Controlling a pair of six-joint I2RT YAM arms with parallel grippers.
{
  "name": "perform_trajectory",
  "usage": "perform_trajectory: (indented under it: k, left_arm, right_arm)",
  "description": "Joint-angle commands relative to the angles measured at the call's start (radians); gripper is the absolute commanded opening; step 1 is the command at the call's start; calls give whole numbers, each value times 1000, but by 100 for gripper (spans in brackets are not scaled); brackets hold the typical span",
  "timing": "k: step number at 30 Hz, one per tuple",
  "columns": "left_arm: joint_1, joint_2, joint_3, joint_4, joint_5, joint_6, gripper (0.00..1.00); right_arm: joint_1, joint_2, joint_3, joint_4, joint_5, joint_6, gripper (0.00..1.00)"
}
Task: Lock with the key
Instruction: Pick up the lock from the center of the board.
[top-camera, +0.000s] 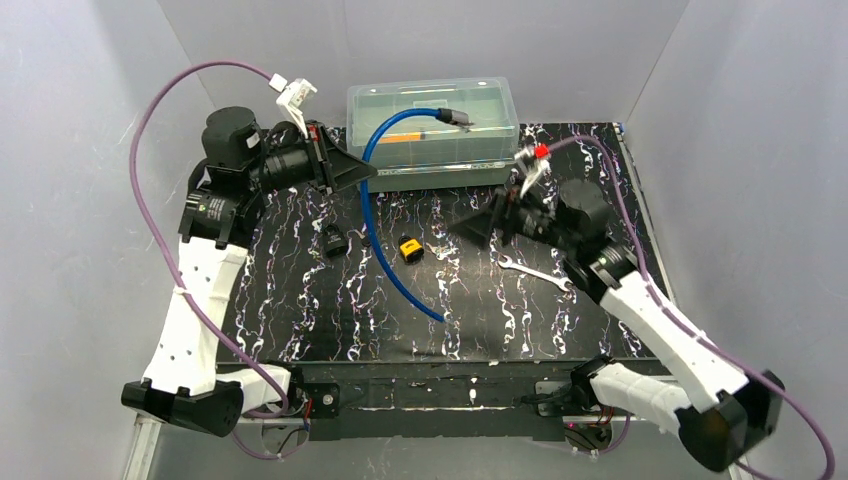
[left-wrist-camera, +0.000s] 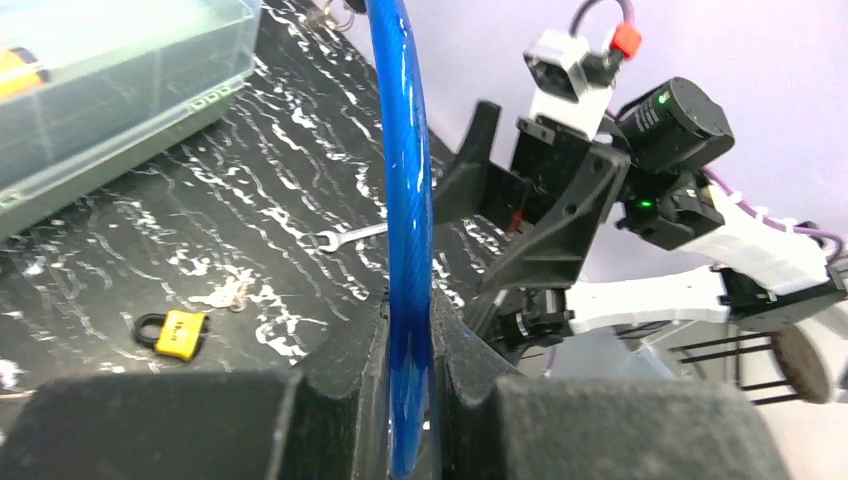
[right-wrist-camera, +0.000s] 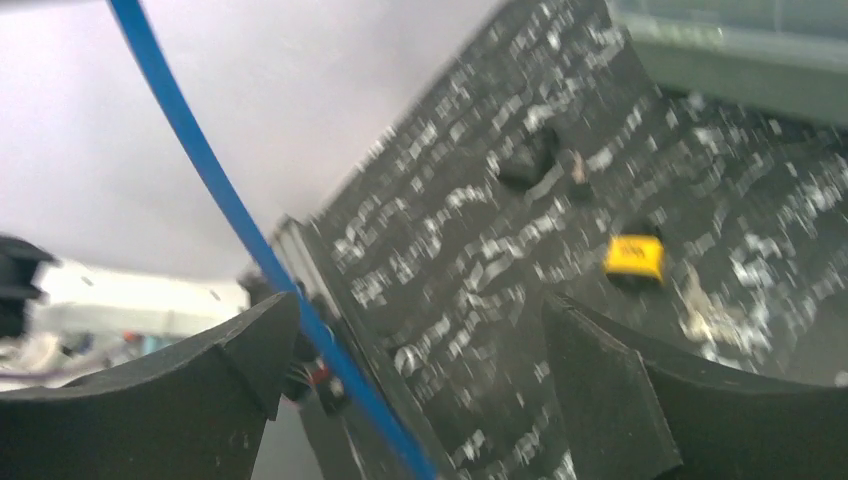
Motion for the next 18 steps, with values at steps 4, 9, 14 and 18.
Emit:
perform_trajectory:
  k: [4, 9, 14, 18]
  left_arm:
    - [2, 11, 169, -266, -55, 330, 0]
    - [-1, 39, 258, -421, -64, 508, 0]
    - [-36, 72, 333, -558, -102, 581, 0]
    - [-69, 86, 341, -615, -103, 601, 0]
  right_arm:
    - [-5, -214, 8, -308, -52, -450, 98]
    - [-5, -120, 293, -501, 4, -644, 98]
    - [-6, 22, 635, -753, 30, -849, 97]
    - [-5, 137, 834, -922, 34, -1041, 98]
